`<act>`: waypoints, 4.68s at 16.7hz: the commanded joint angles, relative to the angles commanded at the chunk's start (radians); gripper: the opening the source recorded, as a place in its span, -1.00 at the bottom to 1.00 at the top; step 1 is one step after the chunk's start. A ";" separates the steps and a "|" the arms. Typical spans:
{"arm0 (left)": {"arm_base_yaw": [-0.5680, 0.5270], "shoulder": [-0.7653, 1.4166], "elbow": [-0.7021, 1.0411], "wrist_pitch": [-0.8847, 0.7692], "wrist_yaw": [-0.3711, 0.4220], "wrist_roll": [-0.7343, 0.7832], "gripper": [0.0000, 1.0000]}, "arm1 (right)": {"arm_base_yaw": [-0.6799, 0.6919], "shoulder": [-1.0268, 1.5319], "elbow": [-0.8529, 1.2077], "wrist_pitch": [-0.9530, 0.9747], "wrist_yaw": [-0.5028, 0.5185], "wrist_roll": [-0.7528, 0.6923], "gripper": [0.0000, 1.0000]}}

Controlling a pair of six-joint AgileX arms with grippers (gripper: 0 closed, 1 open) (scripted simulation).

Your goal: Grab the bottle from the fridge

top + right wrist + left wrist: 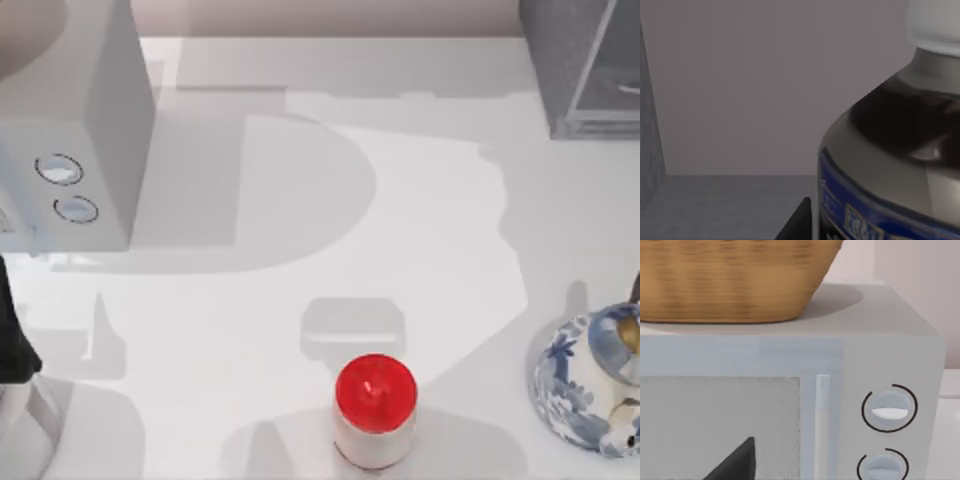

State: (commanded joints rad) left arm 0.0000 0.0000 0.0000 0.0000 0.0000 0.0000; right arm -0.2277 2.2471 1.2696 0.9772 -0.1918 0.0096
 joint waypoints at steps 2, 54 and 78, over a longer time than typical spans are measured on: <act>0.000 0.000 0.000 0.000 0.000 0.000 1.00 | -0.003 -0.002 -0.001 0.000 0.000 0.001 -1.00; 0.000 0.000 0.000 0.000 0.000 0.000 1.00 | 0.167 -1.993 -1.142 -0.828 0.151 -0.008 -1.00; 0.000 0.000 0.000 0.000 0.000 0.000 1.00 | 0.342 -1.430 -0.731 -0.566 0.481 -0.047 -1.00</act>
State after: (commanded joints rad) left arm 0.0000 0.0000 0.0000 0.0000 0.0000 0.0000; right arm 0.1139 0.8169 0.5382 0.4114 0.2889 -0.0370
